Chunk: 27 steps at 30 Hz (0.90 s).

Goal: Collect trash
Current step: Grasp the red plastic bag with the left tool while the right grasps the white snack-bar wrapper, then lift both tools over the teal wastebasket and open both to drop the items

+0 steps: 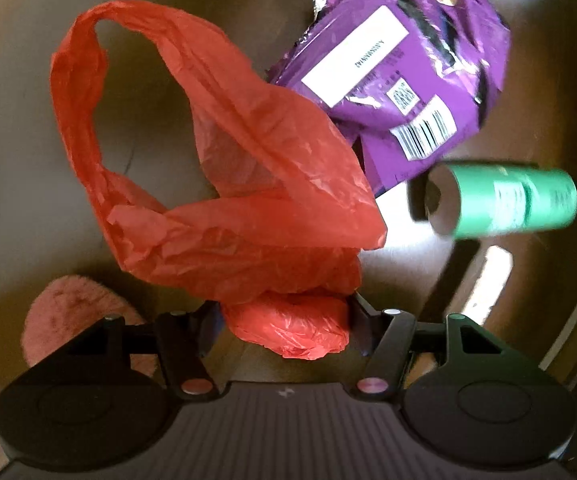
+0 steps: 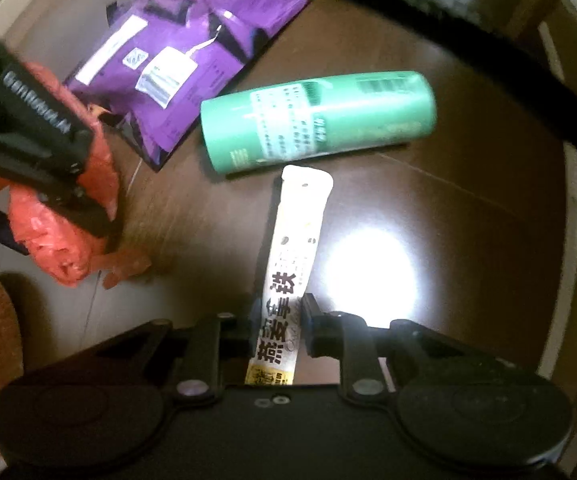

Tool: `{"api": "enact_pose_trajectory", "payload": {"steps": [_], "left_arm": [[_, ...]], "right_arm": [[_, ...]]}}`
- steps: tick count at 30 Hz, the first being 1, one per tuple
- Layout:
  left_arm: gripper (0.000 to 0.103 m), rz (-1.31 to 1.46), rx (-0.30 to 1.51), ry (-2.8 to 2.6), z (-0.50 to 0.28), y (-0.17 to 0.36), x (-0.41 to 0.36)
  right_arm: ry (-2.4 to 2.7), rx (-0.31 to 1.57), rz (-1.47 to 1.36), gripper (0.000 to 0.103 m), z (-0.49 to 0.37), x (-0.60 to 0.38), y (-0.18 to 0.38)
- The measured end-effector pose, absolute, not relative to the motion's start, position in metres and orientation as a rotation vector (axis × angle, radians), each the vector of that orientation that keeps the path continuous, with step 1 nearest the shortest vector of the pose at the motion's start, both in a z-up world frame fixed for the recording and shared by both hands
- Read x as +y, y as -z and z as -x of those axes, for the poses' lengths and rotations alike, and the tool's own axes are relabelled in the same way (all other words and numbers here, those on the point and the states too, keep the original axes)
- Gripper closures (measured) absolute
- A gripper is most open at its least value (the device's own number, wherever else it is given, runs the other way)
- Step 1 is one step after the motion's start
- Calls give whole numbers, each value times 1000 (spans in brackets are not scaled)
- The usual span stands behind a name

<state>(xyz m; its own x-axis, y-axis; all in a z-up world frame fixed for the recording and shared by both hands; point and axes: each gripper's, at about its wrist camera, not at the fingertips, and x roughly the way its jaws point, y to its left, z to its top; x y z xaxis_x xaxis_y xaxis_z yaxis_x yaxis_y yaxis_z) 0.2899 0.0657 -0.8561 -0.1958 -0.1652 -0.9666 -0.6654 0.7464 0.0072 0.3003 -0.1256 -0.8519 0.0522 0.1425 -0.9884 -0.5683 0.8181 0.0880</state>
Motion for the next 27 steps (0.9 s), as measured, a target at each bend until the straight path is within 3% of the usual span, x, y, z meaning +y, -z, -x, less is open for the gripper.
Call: {"api": "enact_pose_trajectory", "payload": {"steps": [7,27], "left_arm": [[40,558,1738,-446,-289,773,48],[39,310,1387,-215,-355,379,31]], "right_arm": [[-529,1368,264,83,-313,-160,763],[-557,995,110,83,-361,-198,369]]}}
